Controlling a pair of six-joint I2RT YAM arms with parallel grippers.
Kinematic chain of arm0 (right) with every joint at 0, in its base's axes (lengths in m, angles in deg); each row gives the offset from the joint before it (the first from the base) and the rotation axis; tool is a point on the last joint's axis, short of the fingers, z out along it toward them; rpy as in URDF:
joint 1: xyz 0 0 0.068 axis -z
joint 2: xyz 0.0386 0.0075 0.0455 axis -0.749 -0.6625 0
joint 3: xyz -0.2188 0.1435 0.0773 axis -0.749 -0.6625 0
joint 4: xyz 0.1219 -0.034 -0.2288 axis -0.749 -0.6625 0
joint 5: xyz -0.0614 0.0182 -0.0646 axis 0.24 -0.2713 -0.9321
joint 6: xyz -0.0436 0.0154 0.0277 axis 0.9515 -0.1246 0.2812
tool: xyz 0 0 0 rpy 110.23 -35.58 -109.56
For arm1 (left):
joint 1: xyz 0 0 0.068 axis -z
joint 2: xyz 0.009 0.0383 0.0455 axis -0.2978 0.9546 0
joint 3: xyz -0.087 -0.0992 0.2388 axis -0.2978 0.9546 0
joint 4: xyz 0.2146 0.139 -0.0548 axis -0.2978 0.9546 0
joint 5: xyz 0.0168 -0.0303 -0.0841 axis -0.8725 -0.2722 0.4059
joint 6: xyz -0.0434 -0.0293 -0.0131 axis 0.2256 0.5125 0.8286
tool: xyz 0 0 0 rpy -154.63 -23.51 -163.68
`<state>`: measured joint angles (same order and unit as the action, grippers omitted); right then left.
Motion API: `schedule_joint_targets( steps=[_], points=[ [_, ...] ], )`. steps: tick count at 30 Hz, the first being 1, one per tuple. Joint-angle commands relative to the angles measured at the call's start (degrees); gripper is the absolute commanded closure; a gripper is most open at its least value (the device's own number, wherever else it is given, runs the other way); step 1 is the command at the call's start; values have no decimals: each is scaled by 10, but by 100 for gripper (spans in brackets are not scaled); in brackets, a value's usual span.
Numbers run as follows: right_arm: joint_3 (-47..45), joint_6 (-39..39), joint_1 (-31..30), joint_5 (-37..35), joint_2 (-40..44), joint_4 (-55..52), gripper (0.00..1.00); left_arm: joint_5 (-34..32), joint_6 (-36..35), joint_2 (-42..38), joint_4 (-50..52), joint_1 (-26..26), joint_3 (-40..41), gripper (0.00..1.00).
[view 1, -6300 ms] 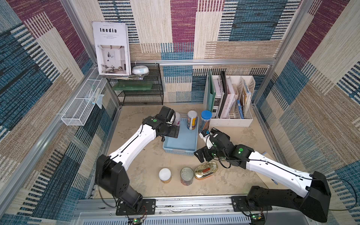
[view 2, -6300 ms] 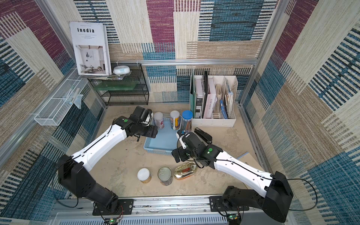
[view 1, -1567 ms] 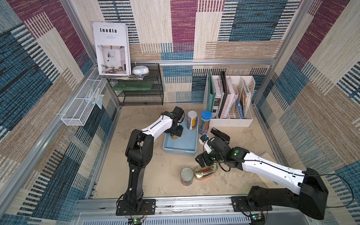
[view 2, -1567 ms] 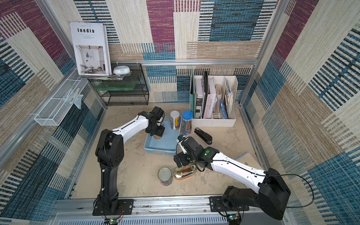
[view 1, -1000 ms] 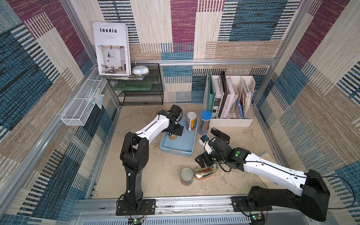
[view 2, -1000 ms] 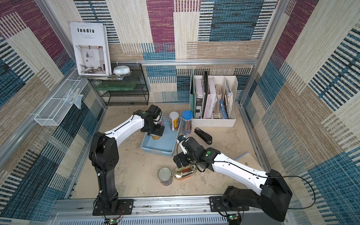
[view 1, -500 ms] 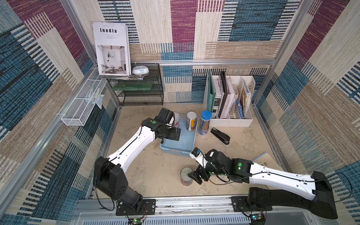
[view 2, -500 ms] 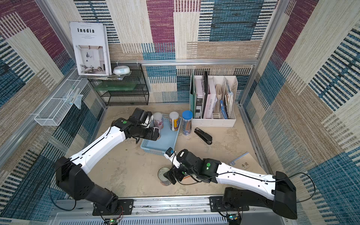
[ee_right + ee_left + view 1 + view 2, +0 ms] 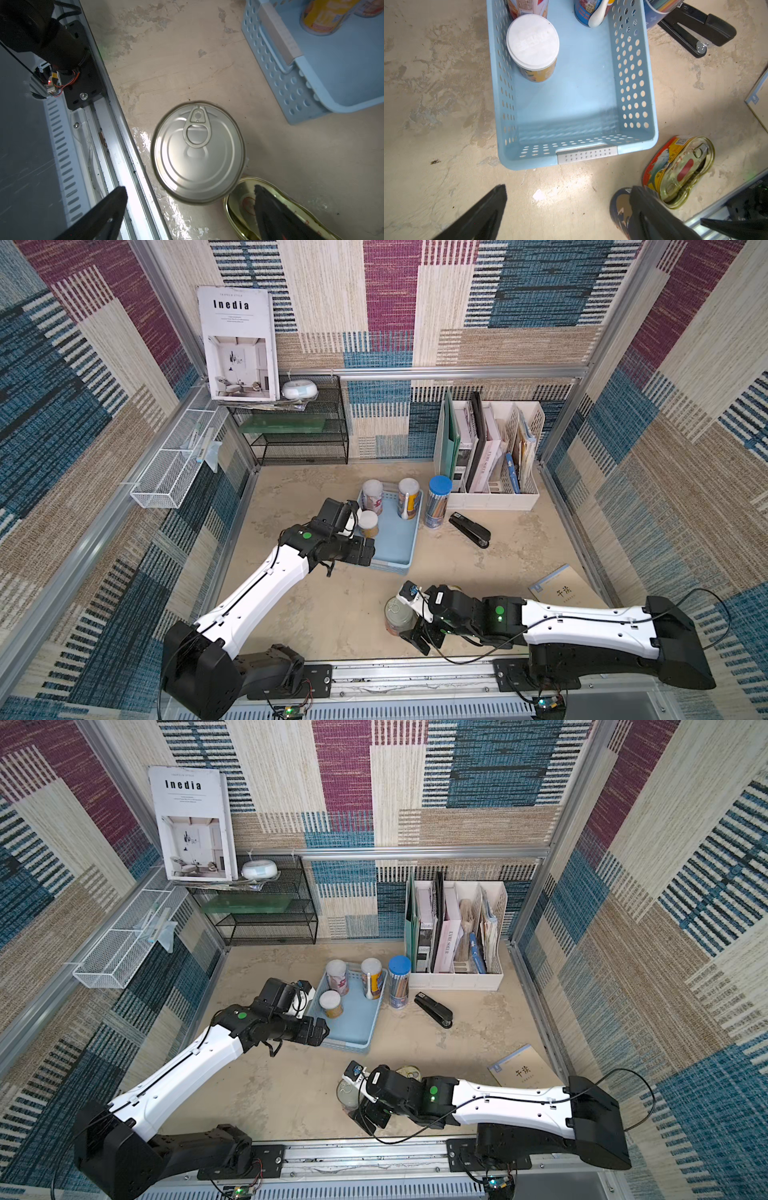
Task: Put the canned food in the basket
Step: Pick up the canned food from the center of the board.
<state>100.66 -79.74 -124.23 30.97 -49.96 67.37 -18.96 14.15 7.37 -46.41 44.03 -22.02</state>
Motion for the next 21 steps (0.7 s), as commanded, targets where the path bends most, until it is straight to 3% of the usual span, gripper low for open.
schedule_joint_targets(
  steps=[1,21],
  points=[
    [-2,18,-1,-16,-17,31,1,2,1,-7,-7,-2,10,3],
    [6,38,13,-50,-101,98,0,-5,3,-37,-8,-10,43,3]
  ],
)
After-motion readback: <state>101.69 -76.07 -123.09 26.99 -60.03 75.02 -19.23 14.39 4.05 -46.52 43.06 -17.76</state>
